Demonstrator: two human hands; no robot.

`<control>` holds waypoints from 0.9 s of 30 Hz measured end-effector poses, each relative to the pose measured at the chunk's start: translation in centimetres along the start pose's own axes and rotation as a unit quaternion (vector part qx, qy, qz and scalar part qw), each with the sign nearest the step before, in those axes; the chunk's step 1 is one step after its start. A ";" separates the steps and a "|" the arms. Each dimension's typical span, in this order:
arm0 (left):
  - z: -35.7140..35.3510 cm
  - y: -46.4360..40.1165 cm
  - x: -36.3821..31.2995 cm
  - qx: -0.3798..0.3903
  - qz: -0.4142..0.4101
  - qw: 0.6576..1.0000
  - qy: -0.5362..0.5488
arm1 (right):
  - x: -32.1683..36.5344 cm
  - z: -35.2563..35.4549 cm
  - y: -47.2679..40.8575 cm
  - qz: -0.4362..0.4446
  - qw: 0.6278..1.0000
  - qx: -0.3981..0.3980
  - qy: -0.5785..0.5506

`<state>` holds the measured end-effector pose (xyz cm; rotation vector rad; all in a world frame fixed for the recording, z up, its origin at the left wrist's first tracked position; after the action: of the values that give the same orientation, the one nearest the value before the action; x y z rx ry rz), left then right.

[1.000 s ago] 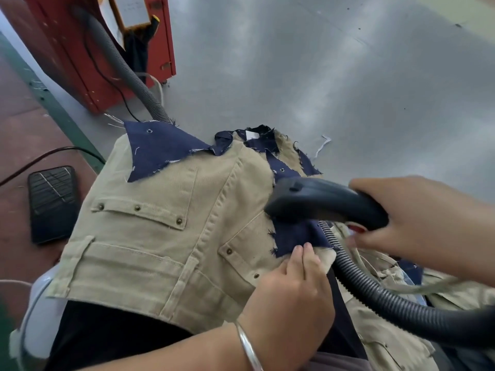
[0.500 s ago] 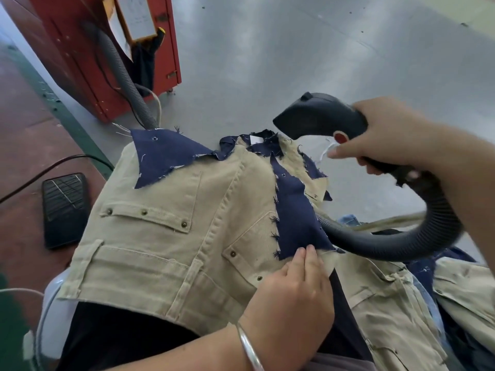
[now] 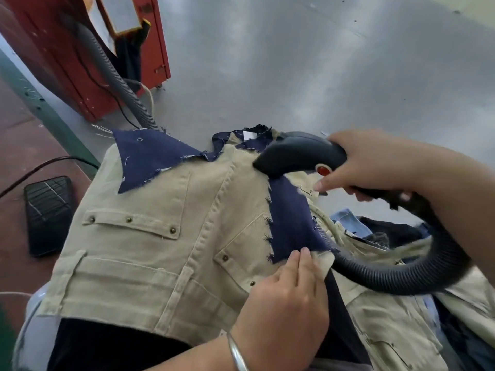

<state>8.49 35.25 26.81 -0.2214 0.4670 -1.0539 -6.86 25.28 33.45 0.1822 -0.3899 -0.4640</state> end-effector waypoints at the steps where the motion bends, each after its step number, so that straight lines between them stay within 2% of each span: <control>1: 0.1 -0.1 0.0 -0.003 0.002 1.000 0.001 | 0.4 -0.3 -1.2 -0.010 1.000 0.001 0.001; 4: 0.2 -0.1 0.0 -0.007 0.005 1.000 -0.008 | 1.3 -1.0 -4.6 -0.032 0.999 -0.011 0.018; 8: 0.8 -0.1 0.5 -0.025 0.022 0.999 -0.022 | 0.8 0.2 -5.9 -0.026 0.996 -0.067 0.054; 11: 1.0 -0.3 0.7 -0.037 0.018 0.999 0.010 | -1.2 2.6 -3.1 -0.029 0.993 -0.111 -0.007; 13: 0.9 -0.4 0.8 -0.036 0.018 0.999 0.020 | -1.9 3.6 0.6 -0.009 0.993 -0.113 -0.024; 18: 0.7 -0.4 0.4 -0.039 0.002 0.999 0.014 | -0.8 1.9 7.8 0.041 0.989 -0.063 0.126; 20: 0.7 -0.3 0.4 -0.040 0.001 0.999 0.010 | -0.4 0.6 8.1 0.034 0.987 -0.041 0.150; 27: 0.6 -0.1 0.5 -0.025 0.006 1.000 0.010 | 2.7 -0.6 2.7 0.071 0.983 -0.113 0.126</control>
<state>8.88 34.77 27.24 -0.2526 0.5118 -1.0345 -3.35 26.48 34.47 -0.0084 -0.0993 -0.3354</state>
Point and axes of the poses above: each hand's wrist, its own y-axis away from the middle knuckle, its own z-axis out of the back of the hand, x = y × z, the point moved 7 cm from there along -y, towards the middle knuckle, and after that the axes turned 14 degrees about -x, right-handed, at the moved point
